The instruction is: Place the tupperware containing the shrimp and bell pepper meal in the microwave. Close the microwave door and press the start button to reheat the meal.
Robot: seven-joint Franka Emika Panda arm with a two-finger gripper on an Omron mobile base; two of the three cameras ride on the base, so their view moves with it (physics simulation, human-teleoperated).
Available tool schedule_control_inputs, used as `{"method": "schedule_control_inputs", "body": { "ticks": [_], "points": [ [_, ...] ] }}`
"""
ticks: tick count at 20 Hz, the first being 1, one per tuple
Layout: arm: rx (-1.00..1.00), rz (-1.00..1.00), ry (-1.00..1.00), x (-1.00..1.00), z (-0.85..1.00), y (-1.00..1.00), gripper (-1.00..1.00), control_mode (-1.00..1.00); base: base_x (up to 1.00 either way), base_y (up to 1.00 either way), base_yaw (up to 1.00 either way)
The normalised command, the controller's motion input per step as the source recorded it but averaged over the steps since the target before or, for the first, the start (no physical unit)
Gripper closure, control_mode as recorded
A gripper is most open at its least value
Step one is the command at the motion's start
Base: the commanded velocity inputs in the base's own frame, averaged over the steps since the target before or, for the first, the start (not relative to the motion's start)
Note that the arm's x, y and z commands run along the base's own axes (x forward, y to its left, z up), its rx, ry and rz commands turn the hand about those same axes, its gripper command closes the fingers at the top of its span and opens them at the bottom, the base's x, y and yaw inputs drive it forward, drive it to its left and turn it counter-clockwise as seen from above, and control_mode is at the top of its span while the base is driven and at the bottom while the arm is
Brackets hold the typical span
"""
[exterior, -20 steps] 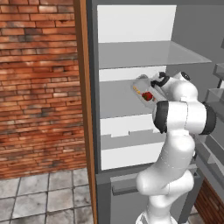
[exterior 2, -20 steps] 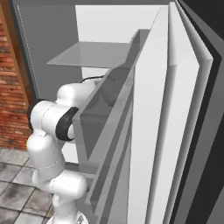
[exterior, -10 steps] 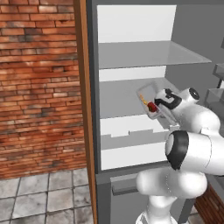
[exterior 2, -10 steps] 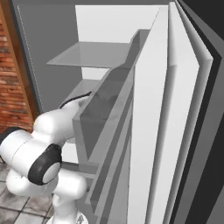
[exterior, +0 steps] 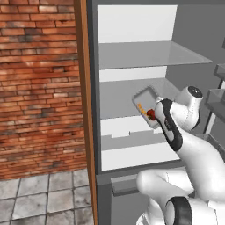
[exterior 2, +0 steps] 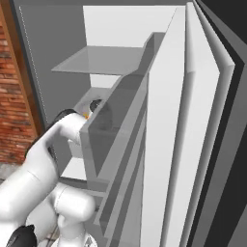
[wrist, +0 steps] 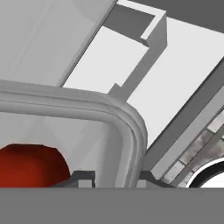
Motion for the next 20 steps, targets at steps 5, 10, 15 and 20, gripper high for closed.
{"method": "schedule_control_inputs", "body": {
  "ticks": [5,10,15,20],
  "points": [
    [-0.02,0.0,0.18,-1.0,0.44,0.39,1.0,-1.0,0.0,0.0,0.0],
    [0.0,0.0,0.05,-1.0,0.23,0.3,1.0,-1.0,0.0,0.0,0.0],
    [0.01,-0.03,0.03,-0.95,0.32,0.1,1.0,-1.0,0.0,0.0,0.0],
    [0.02,-0.06,0.13,-0.62,0.69,-0.03,1.0,-1.0,0.0,0.0,0.0]
  ]
}}
